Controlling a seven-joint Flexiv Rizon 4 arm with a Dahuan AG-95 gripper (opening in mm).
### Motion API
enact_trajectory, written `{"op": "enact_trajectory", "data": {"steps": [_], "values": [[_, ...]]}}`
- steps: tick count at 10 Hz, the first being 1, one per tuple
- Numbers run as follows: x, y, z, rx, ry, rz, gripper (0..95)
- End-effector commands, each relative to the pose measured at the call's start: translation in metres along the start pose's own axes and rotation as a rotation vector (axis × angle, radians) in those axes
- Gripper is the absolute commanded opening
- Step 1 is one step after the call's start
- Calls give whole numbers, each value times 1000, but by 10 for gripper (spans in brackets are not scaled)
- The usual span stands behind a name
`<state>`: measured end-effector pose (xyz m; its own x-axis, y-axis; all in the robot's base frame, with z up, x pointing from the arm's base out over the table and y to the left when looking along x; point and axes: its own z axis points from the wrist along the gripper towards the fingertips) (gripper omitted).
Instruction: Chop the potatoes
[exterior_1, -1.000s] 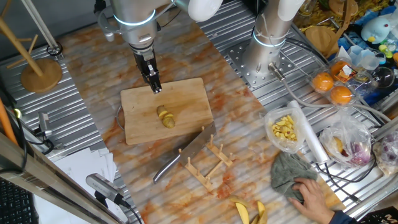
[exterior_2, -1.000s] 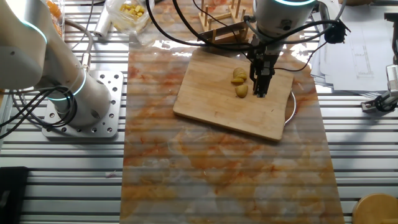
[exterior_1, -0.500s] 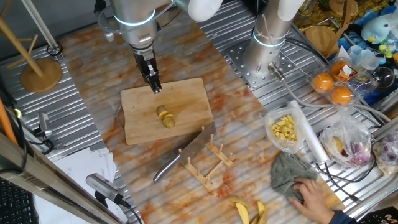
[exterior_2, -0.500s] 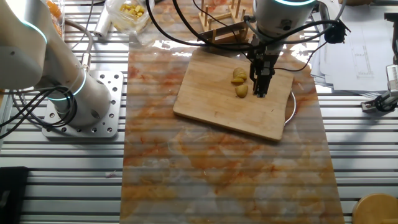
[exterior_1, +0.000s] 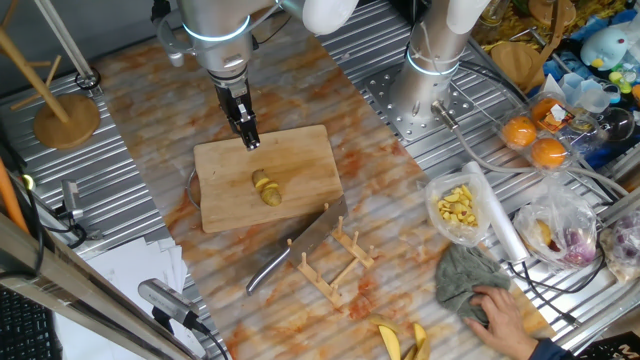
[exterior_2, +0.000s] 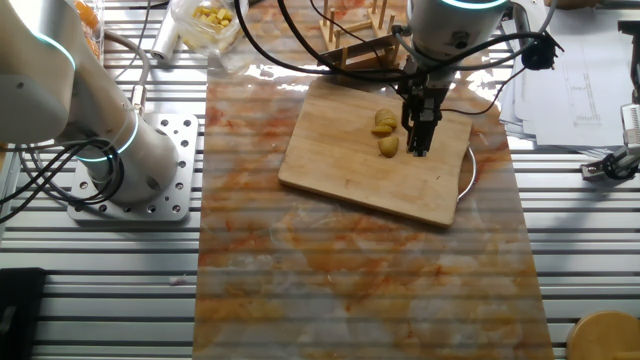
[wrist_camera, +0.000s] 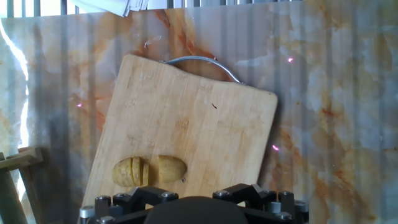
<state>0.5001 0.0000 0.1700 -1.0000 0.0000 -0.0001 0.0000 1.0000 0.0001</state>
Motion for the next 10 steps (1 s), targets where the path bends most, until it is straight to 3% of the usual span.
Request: {"op": "enact_trajectory", "data": {"steps": [1, 6, 10], "values": [[0, 0, 0, 0, -44, -75, 0], [-1, 5, 2, 0, -37, -73, 0], [-2, 7, 3, -27, -16, -142, 0]]}}
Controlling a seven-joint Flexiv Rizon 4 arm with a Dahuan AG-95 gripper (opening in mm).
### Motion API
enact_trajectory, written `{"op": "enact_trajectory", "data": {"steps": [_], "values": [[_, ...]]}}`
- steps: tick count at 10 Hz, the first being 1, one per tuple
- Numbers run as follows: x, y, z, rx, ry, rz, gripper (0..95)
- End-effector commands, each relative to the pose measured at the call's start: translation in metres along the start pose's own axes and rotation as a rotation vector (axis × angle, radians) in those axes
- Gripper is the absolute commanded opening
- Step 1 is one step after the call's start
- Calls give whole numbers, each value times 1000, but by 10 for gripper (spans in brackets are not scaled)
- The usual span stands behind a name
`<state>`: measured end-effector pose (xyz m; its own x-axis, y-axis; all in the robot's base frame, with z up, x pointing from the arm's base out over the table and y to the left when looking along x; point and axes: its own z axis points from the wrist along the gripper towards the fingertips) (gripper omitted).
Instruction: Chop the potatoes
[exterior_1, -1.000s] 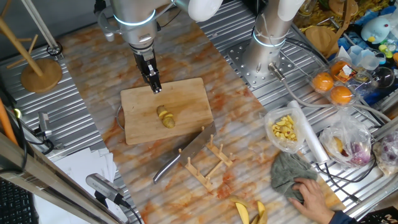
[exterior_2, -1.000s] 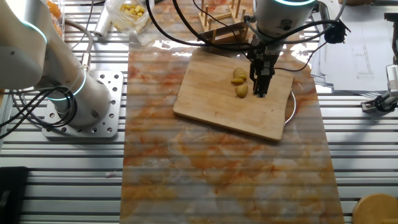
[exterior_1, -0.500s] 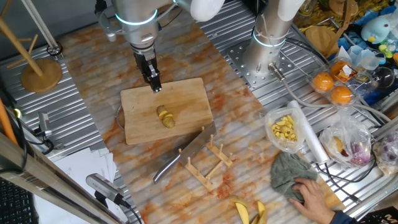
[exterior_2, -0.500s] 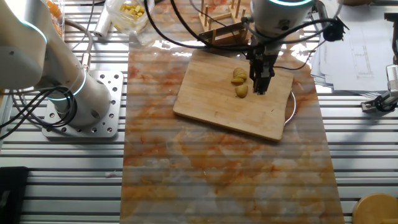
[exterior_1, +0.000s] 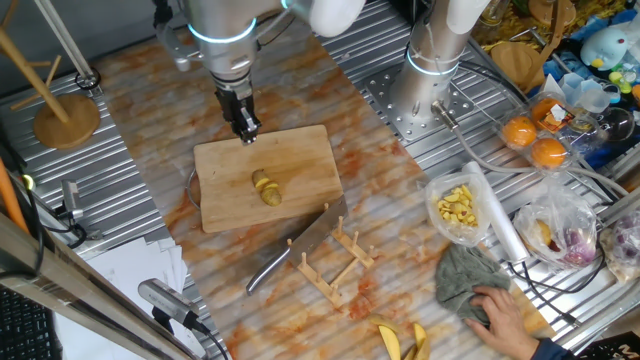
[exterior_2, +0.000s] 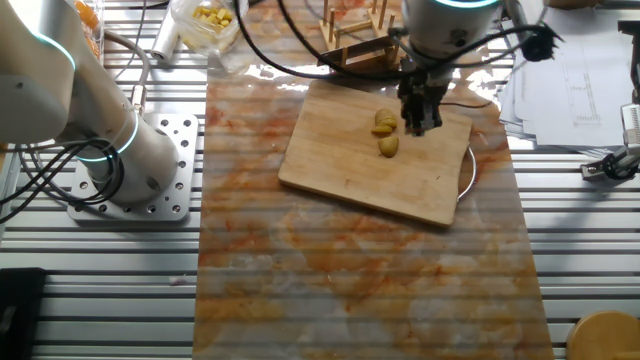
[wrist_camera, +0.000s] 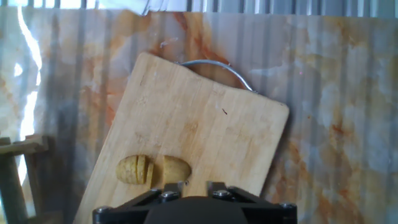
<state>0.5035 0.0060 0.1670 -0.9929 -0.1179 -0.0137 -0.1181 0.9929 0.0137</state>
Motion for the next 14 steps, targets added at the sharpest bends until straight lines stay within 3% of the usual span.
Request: {"op": "enact_trajectory", "data": {"steps": [1, 2, 5, 6, 7, 10, 12, 14], "values": [[0, 8, 1, -19, 25, -43, 0], [-1, 14, 3, -23, 37, -49, 0], [-6, 56, 11, -44, 68, -43, 0], [-9, 56, 10, -66, 81, -65, 0], [-10, 58, 8, -135, 83, -67, 0], [-10, 58, 8, -127, 84, -119, 0], [-10, 57, 9, -86, 91, -124, 0], [-11, 57, 10, -84, 91, -155, 0]]}}
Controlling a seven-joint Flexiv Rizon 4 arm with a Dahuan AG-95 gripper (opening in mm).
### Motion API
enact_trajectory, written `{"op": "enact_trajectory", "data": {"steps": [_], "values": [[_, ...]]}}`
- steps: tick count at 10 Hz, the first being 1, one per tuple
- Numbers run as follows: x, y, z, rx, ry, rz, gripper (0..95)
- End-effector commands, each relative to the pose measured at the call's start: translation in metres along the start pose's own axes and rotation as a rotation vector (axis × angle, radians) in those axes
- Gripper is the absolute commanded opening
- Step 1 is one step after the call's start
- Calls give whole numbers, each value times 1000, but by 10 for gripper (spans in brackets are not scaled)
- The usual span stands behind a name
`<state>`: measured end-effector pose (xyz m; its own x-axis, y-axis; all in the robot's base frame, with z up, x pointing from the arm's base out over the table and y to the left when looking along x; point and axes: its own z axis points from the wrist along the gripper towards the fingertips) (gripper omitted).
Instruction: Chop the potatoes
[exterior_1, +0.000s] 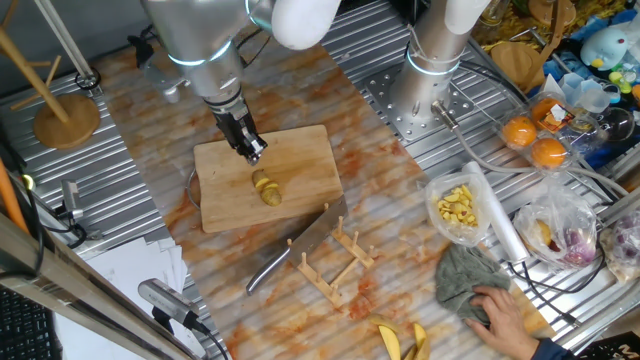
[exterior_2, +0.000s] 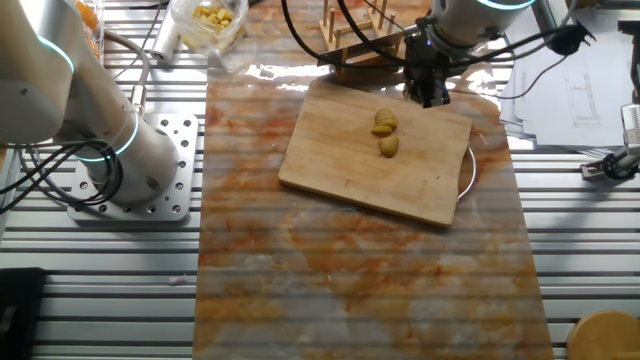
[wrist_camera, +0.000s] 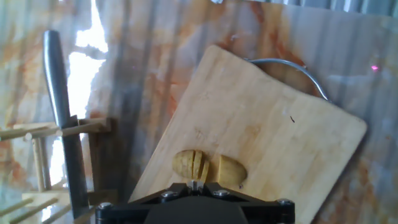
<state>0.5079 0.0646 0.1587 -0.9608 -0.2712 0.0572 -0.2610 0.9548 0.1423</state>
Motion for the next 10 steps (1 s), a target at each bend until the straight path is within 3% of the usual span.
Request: {"op": "enact_trajectory", "data": {"steps": [1, 2, 3, 5, 6, 10], "values": [[0, -1, 1, 43, 11, 1, 0], [0, -1, 1, 53, 13, -8, 0], [0, -1, 1, 44, 23, -43, 0], [0, -1, 1, -6, 23, -94, 0], [0, -1, 1, -13, 20, -95, 0], [0, -1, 1, -21, 14, -104, 0]]}}
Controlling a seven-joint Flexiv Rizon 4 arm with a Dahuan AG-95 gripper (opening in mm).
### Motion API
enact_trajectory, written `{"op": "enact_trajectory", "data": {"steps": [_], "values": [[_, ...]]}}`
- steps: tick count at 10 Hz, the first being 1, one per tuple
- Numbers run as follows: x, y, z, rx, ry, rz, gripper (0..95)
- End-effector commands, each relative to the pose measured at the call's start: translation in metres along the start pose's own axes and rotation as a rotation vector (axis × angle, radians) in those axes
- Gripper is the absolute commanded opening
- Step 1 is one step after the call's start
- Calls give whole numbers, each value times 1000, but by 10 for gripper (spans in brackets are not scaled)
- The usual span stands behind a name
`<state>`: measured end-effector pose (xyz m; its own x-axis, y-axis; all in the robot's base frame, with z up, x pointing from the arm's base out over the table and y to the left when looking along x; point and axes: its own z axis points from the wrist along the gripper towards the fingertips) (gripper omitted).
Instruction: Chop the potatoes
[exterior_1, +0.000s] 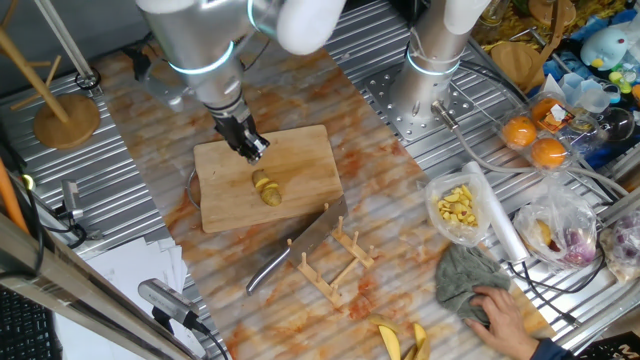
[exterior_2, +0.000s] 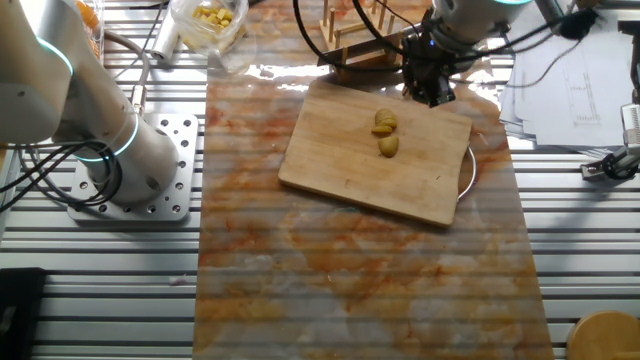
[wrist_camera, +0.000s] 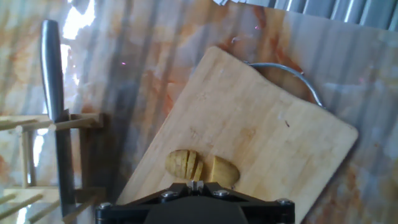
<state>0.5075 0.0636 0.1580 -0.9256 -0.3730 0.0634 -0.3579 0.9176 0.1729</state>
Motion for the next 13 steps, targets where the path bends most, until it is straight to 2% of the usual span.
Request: {"op": "enact_trajectory", "data": {"steps": [1, 2, 3, 4, 5, 7, 9, 11, 13], "values": [[0, 0, 0, -4, -11, -17, 0], [0, 0, 0, -7, -4, -25, 0], [-9, 14, 0, -6, 9, -25, 190], [-14, 27, 0, -5, 15, -19, 190], [-19, 46, 2, -7, 20, -19, 380], [-20, 69, 9, -14, 23, -20, 380], [-21, 88, 24, -34, 25, -59, 380], [-18, 105, 40, -47, 23, -48, 380], [-19, 120, 49, -54, 28, -15, 380]]}}
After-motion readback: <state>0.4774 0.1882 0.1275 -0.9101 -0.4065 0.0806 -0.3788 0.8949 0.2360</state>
